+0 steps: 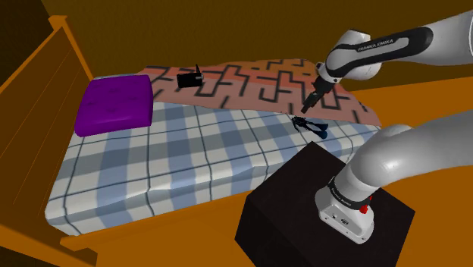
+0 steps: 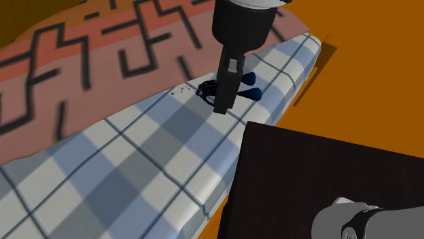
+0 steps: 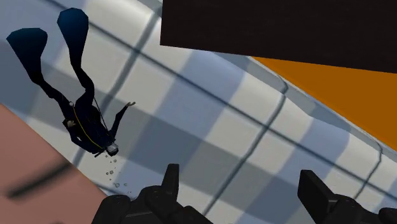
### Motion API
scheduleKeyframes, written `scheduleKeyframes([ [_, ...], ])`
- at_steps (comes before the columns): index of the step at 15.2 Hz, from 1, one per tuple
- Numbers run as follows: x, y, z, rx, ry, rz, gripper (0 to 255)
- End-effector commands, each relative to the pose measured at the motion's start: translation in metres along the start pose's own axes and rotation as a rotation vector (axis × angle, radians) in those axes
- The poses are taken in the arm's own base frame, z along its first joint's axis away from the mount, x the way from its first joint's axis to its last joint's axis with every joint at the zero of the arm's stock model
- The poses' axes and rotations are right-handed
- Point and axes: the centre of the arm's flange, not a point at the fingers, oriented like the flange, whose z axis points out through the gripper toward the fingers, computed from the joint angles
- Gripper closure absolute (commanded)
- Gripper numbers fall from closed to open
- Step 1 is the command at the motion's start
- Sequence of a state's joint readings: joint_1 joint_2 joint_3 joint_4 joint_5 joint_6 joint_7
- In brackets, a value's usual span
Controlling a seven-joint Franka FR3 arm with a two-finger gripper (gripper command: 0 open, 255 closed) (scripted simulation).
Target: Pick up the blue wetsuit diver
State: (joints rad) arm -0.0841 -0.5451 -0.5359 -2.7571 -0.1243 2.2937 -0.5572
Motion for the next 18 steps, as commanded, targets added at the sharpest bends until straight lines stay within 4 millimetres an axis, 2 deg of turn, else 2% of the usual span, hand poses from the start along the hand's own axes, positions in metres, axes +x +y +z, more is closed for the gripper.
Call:
scheduleKeyframes([
  [1, -0.001, 0.024, 0.016, -0.004, 0.016, -0.016, 0],
  [9, 0.007, 0.105, 0.084, -0.004, 0.073, -0.076, 0],
  [18, 0.026, 0.194, 0.159, -0.003, 0.137, -0.143, 0],
])
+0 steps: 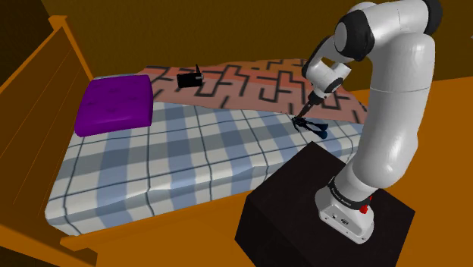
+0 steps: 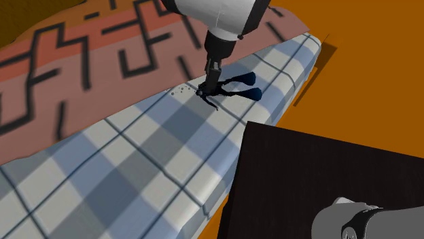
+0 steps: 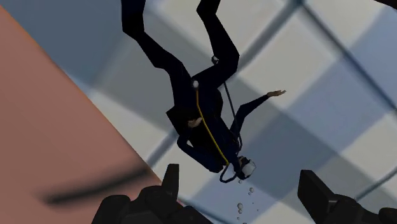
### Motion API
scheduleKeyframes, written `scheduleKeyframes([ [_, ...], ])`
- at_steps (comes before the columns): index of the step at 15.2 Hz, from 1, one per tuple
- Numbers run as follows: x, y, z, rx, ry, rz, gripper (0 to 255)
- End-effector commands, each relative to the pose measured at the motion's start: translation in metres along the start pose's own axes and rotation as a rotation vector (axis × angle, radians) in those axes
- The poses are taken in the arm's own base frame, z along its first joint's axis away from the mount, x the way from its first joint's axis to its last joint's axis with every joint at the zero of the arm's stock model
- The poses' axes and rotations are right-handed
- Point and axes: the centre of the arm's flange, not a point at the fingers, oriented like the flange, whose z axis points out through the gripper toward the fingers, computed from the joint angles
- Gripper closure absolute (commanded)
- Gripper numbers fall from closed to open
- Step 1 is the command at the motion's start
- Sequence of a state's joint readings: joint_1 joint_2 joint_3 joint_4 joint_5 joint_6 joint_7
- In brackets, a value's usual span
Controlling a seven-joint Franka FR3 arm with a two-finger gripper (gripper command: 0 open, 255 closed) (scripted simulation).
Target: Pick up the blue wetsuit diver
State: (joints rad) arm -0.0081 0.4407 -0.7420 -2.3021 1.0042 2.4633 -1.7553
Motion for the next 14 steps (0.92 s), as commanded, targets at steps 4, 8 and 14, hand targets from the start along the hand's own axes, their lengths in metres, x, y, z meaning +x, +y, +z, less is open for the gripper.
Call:
scheduleKeyframes([
  [4, -0.006, 0.017, 0.033, 0.002, 0.015, -0.012, 0],
  [8, -0.011, 0.019, 0.053, 0.002, 0.015, -0.012, 0],
  [14, -0.013, 0.019, 0.055, 0.002, 0.015, -0.012, 255],
])
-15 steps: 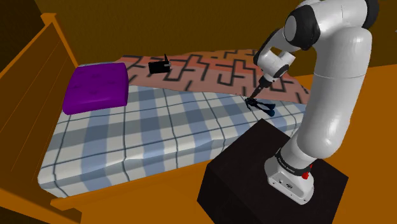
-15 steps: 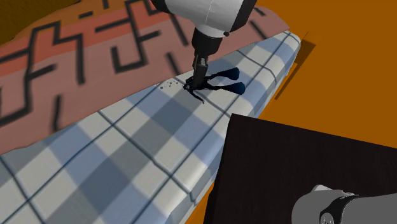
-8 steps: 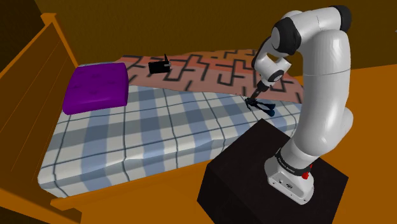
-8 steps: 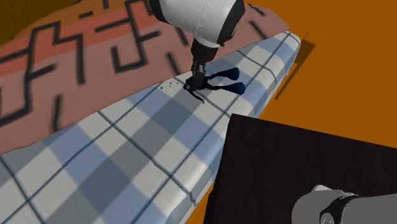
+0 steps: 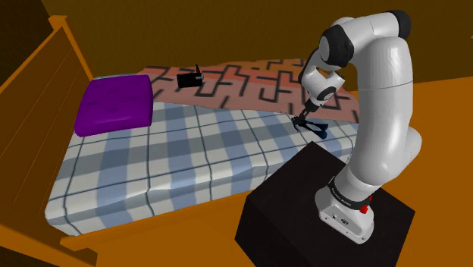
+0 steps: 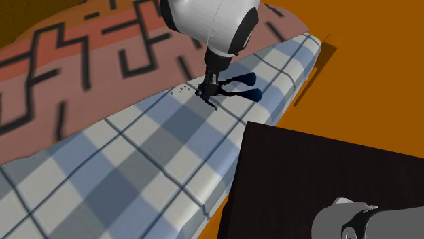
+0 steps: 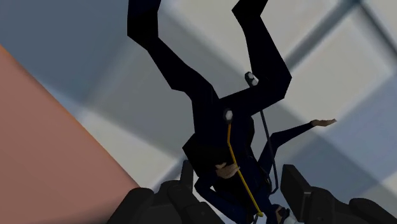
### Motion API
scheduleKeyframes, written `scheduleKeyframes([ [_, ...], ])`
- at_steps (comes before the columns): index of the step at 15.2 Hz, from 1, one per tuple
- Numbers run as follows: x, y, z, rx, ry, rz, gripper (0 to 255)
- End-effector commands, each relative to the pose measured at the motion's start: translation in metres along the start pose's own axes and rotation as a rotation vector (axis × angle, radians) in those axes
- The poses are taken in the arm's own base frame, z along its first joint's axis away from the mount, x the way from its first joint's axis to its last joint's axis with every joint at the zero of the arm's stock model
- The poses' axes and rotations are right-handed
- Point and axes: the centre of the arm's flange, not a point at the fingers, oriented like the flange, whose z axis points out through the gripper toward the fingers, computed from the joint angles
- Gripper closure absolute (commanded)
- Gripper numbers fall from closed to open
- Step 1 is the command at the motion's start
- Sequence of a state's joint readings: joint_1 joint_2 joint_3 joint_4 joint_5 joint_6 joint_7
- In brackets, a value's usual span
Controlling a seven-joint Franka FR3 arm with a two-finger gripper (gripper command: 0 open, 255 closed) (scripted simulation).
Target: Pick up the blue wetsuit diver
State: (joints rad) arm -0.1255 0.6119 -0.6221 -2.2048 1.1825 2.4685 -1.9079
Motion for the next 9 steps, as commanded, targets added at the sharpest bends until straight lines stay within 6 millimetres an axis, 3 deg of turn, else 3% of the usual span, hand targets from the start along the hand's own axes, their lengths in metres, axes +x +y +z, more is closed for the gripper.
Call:
scheduleKeyframes([
  [1, 0.0, 0.0, 0.0, 0.0, -0.001, 0.0, 255],
  [6, 0.0, 0.0, 0.001, 0.0, -0.001, 0.0, 255],
  [9, 0.005, -0.001, -0.014, 0.0, -0.001, 0.0, 255],
])
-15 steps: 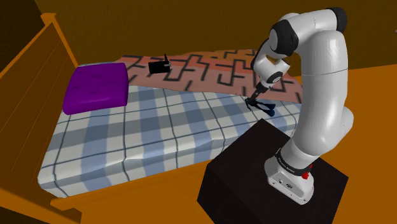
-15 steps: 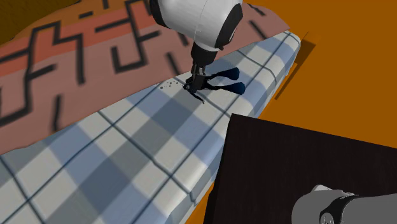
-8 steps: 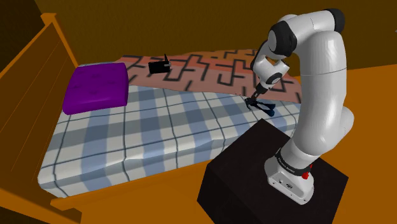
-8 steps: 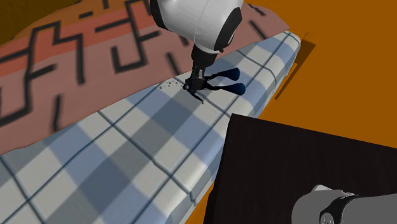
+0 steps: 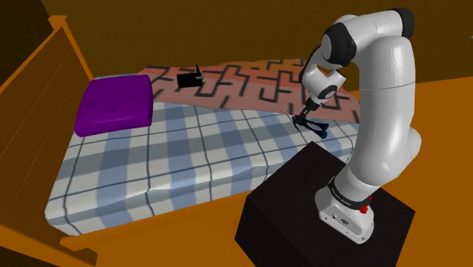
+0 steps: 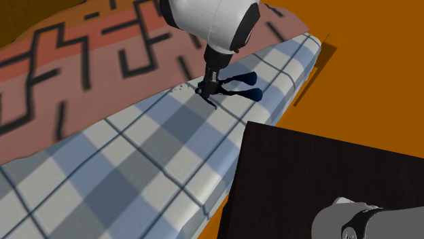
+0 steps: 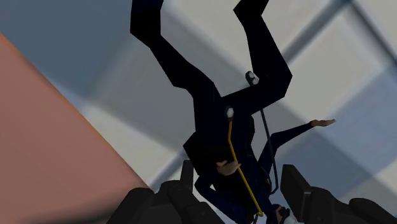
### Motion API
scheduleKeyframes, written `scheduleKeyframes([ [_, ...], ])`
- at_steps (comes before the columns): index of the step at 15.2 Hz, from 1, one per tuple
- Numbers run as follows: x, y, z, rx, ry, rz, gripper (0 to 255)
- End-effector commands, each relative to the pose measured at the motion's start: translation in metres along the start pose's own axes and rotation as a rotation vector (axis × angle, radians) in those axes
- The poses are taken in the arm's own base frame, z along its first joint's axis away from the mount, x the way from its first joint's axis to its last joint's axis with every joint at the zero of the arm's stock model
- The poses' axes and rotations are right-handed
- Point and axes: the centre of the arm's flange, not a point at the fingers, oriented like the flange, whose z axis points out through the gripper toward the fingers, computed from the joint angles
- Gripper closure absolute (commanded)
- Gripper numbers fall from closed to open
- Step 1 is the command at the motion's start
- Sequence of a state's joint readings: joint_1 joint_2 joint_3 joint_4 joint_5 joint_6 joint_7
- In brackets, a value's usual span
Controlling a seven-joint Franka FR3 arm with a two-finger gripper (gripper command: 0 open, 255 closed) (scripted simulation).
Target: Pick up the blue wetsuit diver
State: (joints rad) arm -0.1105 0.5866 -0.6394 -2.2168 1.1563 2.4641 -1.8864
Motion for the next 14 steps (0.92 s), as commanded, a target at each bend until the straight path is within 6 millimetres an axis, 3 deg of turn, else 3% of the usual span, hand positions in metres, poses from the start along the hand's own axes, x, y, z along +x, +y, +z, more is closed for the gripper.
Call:
scheduleKeyframes([
  [1, 0.003, 0.0, -0.01, 0.0, 0.0, 0.0, 255],
  [12, 0.019, -0.006, -0.065, 0.0, 0.0, 0.0, 255],
  [14, 0.019, -0.006, -0.066, 0.0, 0.0, 0.0, 255],
])
